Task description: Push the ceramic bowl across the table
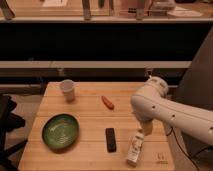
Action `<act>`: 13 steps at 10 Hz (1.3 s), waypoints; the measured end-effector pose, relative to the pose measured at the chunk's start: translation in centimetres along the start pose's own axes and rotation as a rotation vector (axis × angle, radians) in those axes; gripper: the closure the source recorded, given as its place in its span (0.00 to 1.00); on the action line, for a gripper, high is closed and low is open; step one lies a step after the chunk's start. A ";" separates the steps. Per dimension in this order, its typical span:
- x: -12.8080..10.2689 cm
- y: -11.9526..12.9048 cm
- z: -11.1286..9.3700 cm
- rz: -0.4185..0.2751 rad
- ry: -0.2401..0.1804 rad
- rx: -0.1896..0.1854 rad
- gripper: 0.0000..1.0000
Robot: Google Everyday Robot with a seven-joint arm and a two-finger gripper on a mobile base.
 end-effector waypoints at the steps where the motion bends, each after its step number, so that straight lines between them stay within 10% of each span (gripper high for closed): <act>1: -0.4 0.0 0.1 -0.012 0.003 0.000 0.20; 13: -5.4 0.1 2.4 -0.136 0.008 0.009 0.20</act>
